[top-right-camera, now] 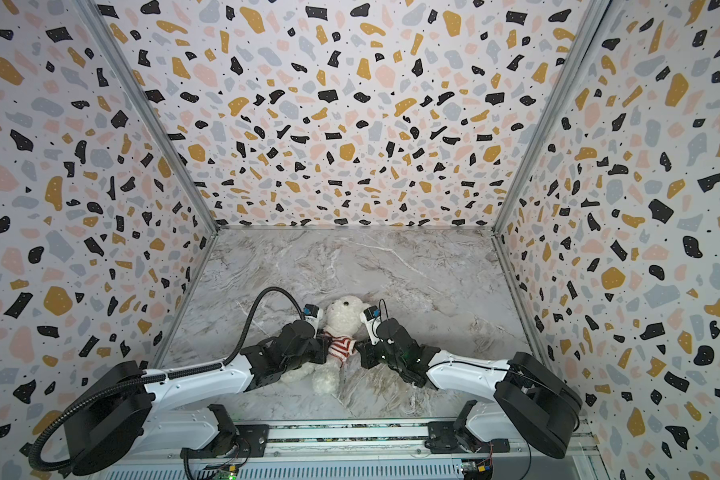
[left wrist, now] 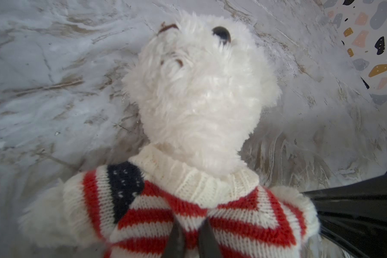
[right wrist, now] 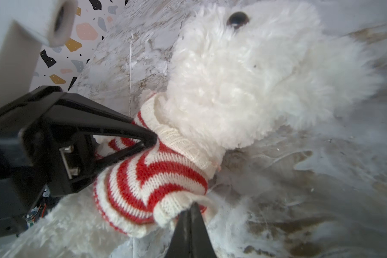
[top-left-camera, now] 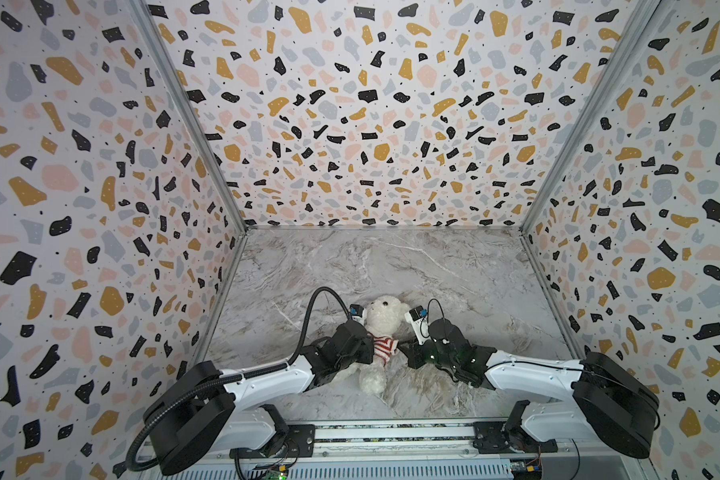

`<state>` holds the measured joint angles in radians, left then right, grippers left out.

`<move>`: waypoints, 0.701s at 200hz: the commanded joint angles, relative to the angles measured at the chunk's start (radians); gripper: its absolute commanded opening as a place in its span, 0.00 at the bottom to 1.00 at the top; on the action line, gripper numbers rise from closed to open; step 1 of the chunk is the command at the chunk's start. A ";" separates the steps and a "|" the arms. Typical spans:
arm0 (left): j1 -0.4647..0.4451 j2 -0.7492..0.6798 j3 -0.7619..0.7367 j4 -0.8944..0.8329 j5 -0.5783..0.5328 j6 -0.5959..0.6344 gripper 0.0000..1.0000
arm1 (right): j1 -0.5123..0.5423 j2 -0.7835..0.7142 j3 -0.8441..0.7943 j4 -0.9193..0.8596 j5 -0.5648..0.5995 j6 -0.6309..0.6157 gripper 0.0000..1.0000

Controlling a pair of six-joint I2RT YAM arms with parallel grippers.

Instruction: Dress the teddy bear

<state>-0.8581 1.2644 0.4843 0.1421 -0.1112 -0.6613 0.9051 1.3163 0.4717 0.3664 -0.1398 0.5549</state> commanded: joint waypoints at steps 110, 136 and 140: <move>0.008 -0.017 -0.076 -0.031 0.025 0.003 0.09 | 0.057 0.055 0.087 0.034 -0.088 -0.001 0.13; 0.007 -0.027 -0.089 -0.010 0.040 0.003 0.10 | 0.058 0.080 0.091 0.041 -0.081 0.002 0.18; 0.008 -0.031 -0.092 -0.004 0.043 0.003 0.10 | 0.058 0.084 0.091 0.042 -0.082 0.003 0.19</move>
<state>-0.8570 1.2346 0.4358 0.1902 -0.1017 -0.6651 0.9539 1.3815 0.5335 0.3790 -0.1947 0.5461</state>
